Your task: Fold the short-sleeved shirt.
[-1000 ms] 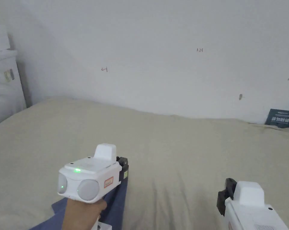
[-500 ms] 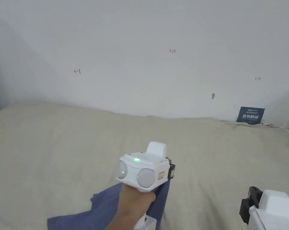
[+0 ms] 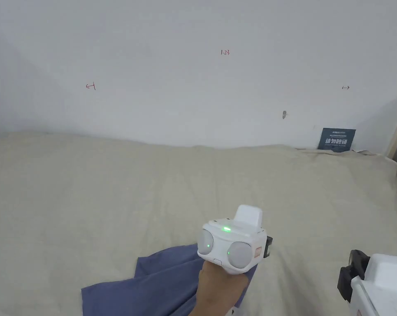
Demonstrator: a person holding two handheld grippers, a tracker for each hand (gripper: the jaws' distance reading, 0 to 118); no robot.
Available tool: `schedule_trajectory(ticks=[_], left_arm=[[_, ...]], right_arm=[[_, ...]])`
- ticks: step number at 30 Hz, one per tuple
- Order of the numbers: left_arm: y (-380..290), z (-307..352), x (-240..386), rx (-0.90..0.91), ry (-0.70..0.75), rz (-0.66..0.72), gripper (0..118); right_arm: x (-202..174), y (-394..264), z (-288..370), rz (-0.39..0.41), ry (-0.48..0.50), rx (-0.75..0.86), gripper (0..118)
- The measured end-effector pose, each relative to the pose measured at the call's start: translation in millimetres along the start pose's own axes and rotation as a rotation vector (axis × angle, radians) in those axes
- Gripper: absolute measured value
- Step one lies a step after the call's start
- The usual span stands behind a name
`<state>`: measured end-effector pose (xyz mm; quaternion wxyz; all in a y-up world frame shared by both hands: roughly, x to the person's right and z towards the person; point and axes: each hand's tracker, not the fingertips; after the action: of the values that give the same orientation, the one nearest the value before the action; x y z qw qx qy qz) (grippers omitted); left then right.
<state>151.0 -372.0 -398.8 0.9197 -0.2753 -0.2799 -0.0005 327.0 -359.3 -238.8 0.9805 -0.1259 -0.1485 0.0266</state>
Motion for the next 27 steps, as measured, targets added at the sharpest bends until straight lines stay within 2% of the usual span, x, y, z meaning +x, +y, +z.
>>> schedule_trajectory(ticks=[1, 2, 3, 4, 5, 6, 7, 8, 9, 11, 17, 22, 24, 26, 27], left_arm=[[-2, -2, -2, -0.001, 0.0, -0.002, 3], [-3, -4, -3, 0.001, 0.013, -0.011, 14], [-5, -3, -5, 0.007, 0.022, -0.012, 27], [-5, 1, -7, 0.018, 0.036, -0.005, 47], [-5, 5, -10, 0.028, 0.04, 0.0, 61], [-5, 7, -14, 0.046, 0.04, 0.013, 67], [-3, 14, -18, 0.077, 0.046, 0.031, 67], [-2, 20, -22, 0.096, 0.048, 0.038, 81], [0, 29, -27, 0.115, 0.048, 0.04, 83], [2, 43, -40, 0.153, 0.07, 0.029, 83], [-12, 105, -91, 0.224, 0.26, -0.025, 78], [-40, 158, -137, 0.297, 0.413, 0.004, 52], [-51, 179, -153, 0.311, 0.463, 0.005, 39], [-61, 195, -165, 0.317, 0.504, 0.003, 18], [-66, 202, -170, 0.317, 0.525, 0.008, 13]], right_arm=[[-1, -1, -1, 0.001, -0.001, -0.003, 1], [-1, -2, -1, 0.001, 0.001, -0.005, 1], [-2, -3, -2, 0.002, 0.001, -0.008, 1], [-3, -4, -3, 0.002, 0.004, -0.012, 1], [-4, -5, -3, 0.0, 0.006, -0.013, 1], [-5, -7, -3, 0.001, 0.007, -0.016, 1], [-7, -7, -3, 0.001, 0.01, -0.017, 1], [-8, -7, -3, 0.0, 0.013, -0.019, 1], [-11, -6, -3, -0.002, 0.018, -0.021, 1], [-15, -6, -3, -0.008, 0.024, -0.02, 1], [-38, -3, -5, -0.009, 0.07, -0.01, 1], [-63, -2, -8, -0.004, 0.116, -0.004, 1], [-73, -2, -8, 0.002, 0.133, 0.002, 1], [-83, -2, -8, 0.01, 0.149, 0.005, 1], [-87, -1, -7, 0.009, 0.154, 0.004, 1]])
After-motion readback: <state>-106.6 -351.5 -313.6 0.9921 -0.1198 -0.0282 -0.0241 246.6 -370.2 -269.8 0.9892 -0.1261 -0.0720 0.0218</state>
